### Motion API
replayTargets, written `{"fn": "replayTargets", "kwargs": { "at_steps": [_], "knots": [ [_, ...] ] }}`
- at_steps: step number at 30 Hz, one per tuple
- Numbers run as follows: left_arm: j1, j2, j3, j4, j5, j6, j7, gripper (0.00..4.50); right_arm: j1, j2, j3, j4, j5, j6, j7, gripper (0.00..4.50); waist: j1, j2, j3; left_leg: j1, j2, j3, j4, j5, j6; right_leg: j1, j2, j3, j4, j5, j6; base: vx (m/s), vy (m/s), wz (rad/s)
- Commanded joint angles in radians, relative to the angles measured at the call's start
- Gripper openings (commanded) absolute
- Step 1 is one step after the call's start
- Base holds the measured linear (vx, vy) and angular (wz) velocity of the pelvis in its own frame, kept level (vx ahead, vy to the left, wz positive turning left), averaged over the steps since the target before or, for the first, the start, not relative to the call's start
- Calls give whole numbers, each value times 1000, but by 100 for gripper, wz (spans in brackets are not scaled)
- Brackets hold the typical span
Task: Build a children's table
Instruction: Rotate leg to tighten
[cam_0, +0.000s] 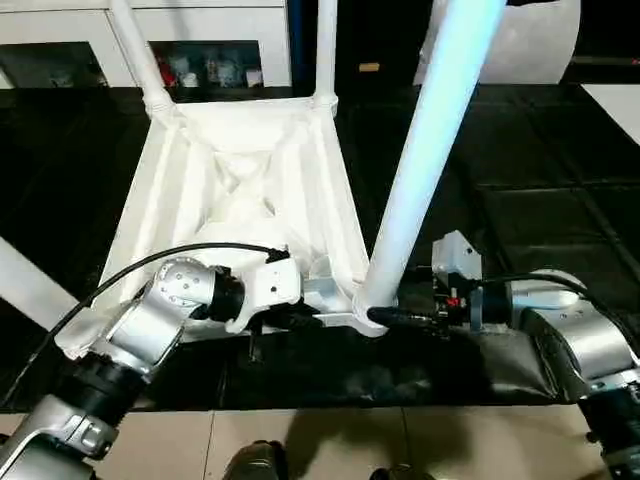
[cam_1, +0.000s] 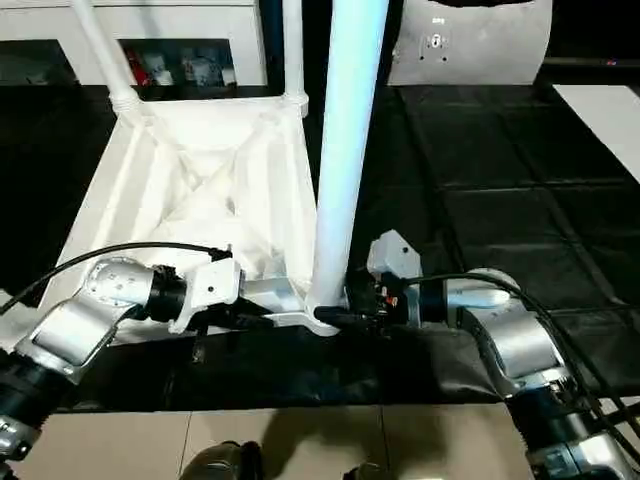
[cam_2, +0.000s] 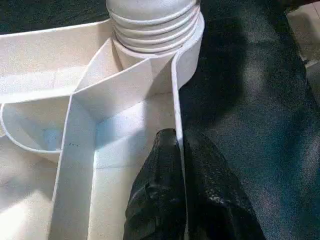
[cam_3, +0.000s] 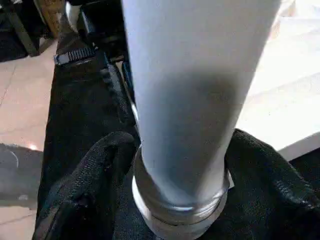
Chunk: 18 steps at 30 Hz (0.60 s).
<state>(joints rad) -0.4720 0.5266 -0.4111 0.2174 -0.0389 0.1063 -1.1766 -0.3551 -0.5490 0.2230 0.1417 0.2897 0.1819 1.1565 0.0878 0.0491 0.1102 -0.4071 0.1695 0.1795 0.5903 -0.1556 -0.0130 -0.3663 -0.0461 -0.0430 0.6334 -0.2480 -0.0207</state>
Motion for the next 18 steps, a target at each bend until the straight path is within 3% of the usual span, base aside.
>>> {"fn": "replayTargets", "kwargs": {
  "at_steps": [1,7,14,18],
  "knots": [
    [-19,-4,-23,2,21,-23,-24,0,-11,2,19,12,-18,-15,16,324,-11,-12,-63,36,71,-27,-66,-172,65,21,-105,52,-82,-81,-236,0,0,0],
    [-28,-8,-24,20,23,-33,-29,0,-15,3,38,39,-57,-59,11,324,-10,-13,-64,35,71,-25,-66,-162,74,22,-106,52,-81,-59,-243,0,0,0],
    [-36,-8,-20,36,26,-42,-33,0,-31,41,19,67,-39,-53,1,324,-10,-11,-61,36,74,-25,-70,-182,68,18,-106,52,-83,-85,-243,0,0,0],
    [-37,-9,-18,40,27,-43,-34,0,-27,46,25,70,-36,-51,9,292,-11,-9,-59,36,74,-24,-72,-191,65,17,-108,53,-85,-93,-240,0,0,0]
  ]
}}
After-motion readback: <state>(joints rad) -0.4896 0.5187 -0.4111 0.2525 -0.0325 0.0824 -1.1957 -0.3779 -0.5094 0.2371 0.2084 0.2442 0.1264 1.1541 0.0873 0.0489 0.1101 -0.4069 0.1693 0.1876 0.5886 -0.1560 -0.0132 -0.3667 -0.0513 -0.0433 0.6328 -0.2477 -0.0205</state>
